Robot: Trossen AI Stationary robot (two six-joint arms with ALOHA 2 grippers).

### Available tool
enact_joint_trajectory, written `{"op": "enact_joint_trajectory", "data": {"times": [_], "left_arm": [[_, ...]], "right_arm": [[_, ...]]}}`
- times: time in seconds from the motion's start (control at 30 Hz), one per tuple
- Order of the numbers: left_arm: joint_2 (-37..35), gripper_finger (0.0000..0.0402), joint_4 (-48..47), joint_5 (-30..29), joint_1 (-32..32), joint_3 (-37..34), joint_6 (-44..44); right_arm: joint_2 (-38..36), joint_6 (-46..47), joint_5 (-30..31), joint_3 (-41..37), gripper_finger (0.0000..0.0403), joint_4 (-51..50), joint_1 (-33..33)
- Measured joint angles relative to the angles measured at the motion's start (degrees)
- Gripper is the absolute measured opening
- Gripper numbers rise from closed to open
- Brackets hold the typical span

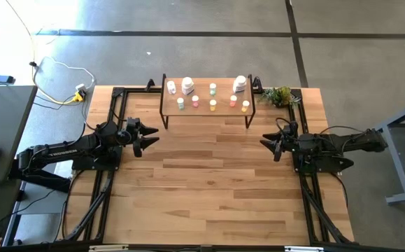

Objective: Pick and place medicine bottles onto shelf by color
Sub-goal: Return To Home Position

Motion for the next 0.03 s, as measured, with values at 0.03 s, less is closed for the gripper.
{"op": "enact_joint_trajectory", "data": {"times": [0.03], "left_arm": [[0.0,0.0241,0.0,0.0,0.0,0.0,0.0]], "right_arm": [[0.0,0.0,0.0,0.0,0.0179,0.0,0.0]]}}
